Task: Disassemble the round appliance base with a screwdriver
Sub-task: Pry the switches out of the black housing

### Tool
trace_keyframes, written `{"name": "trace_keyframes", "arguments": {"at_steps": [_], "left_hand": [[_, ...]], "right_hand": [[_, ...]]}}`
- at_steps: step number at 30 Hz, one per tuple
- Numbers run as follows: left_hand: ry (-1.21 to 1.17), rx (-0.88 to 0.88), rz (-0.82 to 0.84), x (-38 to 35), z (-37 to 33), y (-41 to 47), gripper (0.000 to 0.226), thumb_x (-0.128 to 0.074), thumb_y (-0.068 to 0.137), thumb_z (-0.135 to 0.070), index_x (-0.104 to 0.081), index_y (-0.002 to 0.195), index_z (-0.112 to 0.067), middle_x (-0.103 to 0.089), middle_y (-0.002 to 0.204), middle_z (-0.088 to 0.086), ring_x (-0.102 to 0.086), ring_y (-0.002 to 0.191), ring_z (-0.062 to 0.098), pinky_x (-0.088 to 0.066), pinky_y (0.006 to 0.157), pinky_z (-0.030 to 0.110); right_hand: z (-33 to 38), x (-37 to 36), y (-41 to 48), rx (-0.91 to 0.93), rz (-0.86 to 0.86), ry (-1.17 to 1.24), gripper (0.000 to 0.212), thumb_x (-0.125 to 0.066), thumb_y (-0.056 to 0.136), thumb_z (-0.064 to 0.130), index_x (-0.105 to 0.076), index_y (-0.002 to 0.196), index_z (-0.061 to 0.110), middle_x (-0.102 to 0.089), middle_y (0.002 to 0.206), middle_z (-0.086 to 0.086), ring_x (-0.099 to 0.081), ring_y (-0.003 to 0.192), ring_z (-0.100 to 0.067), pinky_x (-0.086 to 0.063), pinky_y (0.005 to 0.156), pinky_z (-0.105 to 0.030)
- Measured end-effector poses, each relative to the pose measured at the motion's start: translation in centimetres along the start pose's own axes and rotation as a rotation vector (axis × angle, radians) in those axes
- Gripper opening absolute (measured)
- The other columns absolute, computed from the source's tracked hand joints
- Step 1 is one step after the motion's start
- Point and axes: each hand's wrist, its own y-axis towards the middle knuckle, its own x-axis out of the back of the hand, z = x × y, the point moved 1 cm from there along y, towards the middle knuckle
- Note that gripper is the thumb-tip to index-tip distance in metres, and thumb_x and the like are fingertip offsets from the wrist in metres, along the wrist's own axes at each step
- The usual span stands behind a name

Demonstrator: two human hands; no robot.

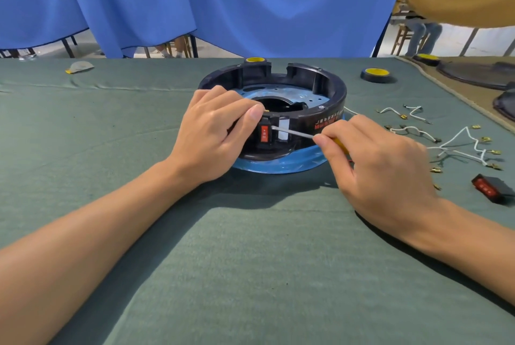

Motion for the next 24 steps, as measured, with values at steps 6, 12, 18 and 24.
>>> {"name": "trace_keyframes", "arguments": {"at_steps": [6, 12, 18, 24], "left_hand": [[-0.003, -0.003, -0.013, 0.0, 0.0, -0.1, 0.043, -0.036, 0.103, -0.028, -0.072, 0.092, -0.007, -0.062, 0.075, 0.005, -0.051, 0.074, 0.026, -0.034, 0.08, 0.035], [-0.001, 0.009, -0.005, -0.1, -0.1, -0.2, 0.044, -0.034, 0.103, -0.029, -0.071, 0.091, -0.007, -0.062, 0.077, 0.005, -0.05, 0.076, 0.025, -0.031, 0.081, 0.03], [0.006, 0.007, -0.004, 0.1, -0.2, -0.2, 0.042, -0.036, 0.103, -0.029, -0.07, 0.092, -0.008, -0.061, 0.076, 0.005, -0.05, 0.076, 0.024, -0.029, 0.08, 0.029], [0.008, -0.001, 0.022, 0.3, -0.1, -0.2, 0.043, -0.034, 0.103, -0.03, -0.07, 0.095, -0.008, -0.061, 0.076, 0.006, -0.051, 0.076, 0.026, -0.035, 0.08, 0.037]], "right_hand": [[0.1, 0.3, 0.0, 0.016, 0.045, -0.053, 0.032, -0.048, 0.098, 0.031, -0.067, 0.078, 0.013, -0.054, 0.066, -0.001, -0.052, 0.049, -0.028, -0.032, 0.041, -0.025], [-0.3, 1.0, 0.8, 0.132, 0.051, -0.145, 0.036, -0.047, 0.1, 0.031, -0.067, 0.074, 0.014, -0.056, 0.066, -0.003, -0.052, 0.05, -0.026, -0.031, 0.04, -0.026], [0.3, 0.7, 1.2, 0.274, 0.099, -0.231, 0.036, -0.047, 0.1, 0.03, -0.064, 0.073, 0.014, -0.057, 0.067, -0.003, -0.056, 0.053, -0.027, -0.03, 0.042, -0.028], [0.1, 0.5, 0.5, 0.154, 0.071, -0.164, 0.037, -0.045, 0.1, 0.032, -0.067, 0.075, 0.017, -0.057, 0.066, 0.0, -0.056, 0.054, -0.023, -0.021, 0.044, -0.024]]}}
